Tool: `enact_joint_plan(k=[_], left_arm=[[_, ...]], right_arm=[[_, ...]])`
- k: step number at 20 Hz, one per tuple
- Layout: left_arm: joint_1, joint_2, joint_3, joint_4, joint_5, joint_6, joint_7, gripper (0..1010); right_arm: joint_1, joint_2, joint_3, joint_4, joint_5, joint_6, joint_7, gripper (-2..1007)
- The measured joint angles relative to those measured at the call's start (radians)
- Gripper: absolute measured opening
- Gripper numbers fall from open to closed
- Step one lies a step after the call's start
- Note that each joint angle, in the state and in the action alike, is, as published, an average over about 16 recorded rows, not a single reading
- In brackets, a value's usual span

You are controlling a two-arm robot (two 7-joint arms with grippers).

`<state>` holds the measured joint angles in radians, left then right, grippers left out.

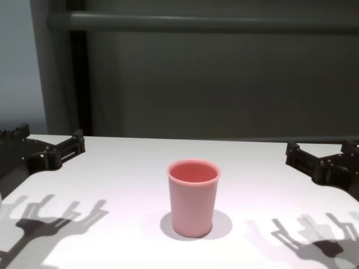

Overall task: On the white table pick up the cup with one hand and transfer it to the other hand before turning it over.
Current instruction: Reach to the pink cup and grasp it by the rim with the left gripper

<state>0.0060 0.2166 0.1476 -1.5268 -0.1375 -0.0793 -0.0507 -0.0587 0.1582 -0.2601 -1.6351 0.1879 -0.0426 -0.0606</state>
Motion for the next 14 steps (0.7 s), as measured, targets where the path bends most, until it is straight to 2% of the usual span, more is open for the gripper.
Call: enact_joint_plan(k=[14], left_arm=[[0.000, 0.000, 0.000, 0.000, 0.000, 0.000, 0.000, 1001]], right_arm=[[0.000, 0.000, 0.000, 0.000, 0.000, 0.000, 0.000, 1000]])
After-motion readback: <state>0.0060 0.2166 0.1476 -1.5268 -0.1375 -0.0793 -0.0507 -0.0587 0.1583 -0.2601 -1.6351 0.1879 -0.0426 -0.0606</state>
